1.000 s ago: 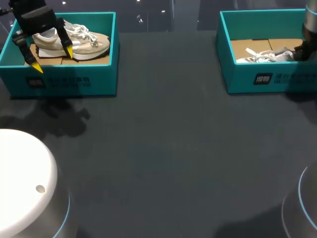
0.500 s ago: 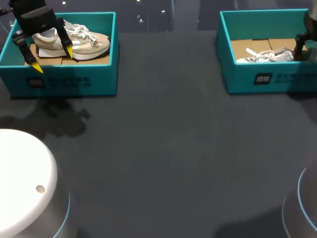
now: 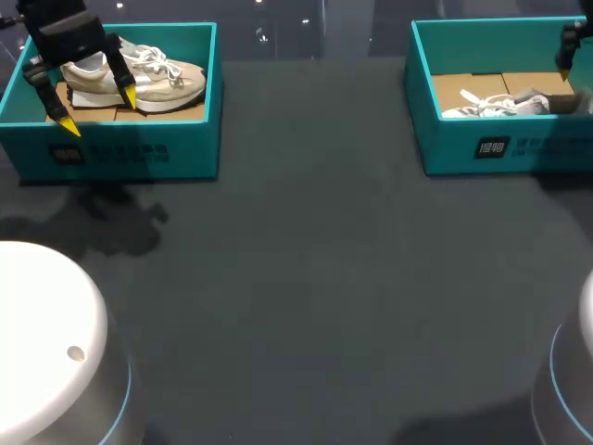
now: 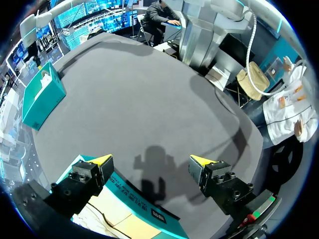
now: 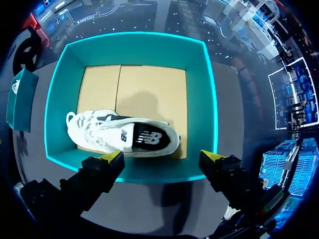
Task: Take the shoe out of the shoebox, open the shoe tongue, remove and reinsert the insole, then place the shoe into the shoebox
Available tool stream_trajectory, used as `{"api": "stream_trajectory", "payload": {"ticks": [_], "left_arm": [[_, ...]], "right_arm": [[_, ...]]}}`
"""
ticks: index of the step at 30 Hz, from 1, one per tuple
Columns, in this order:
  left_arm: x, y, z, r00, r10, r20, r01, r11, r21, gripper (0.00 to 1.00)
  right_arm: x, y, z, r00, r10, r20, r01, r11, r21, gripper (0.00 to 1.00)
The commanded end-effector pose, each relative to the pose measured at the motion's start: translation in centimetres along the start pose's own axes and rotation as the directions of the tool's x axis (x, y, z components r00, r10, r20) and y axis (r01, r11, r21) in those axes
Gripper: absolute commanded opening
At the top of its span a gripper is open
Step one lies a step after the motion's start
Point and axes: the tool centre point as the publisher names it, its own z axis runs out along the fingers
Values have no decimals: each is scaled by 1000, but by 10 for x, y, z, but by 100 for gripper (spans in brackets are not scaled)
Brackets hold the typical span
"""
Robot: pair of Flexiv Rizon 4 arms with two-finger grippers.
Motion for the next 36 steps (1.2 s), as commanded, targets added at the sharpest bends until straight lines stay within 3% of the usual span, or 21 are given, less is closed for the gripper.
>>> {"api": "stream_trajectory", "payload": {"ticks": [1, 9, 22, 29, 33, 36], "left_arm": [[1, 0, 0, 1000, 1, 0, -1, 1000, -3, 100], [1, 0, 0, 1000, 1, 0, -1, 1000, -3, 100], [1, 0, 0, 1000, 1, 0, -1, 1000, -3, 100], [9, 38, -31, 962, 251, -107, -254, 967, -12, 100], [9, 72, -48, 951, 276, -140, -293, 949, -115, 100], [7, 102, -62, 940, 297, -169, -322, 935, -149, 100]], "right_arm": [[7, -21, -39, 1000, -10, -10, 10, 1000, -26, 100], [27, -45, -77, 999, -35, 7, 36, 999, -22, 100], [40, -56, -90, 999, -39, -14, 39, 999, -21, 100], [40, -56, -90, 999, -39, -14, 39, 999, -21, 100], [40, -56, -90, 999, -39, -14, 39, 999, -21, 100], [40, -56, -90, 999, -39, -14, 39, 999, -21, 100]]}}
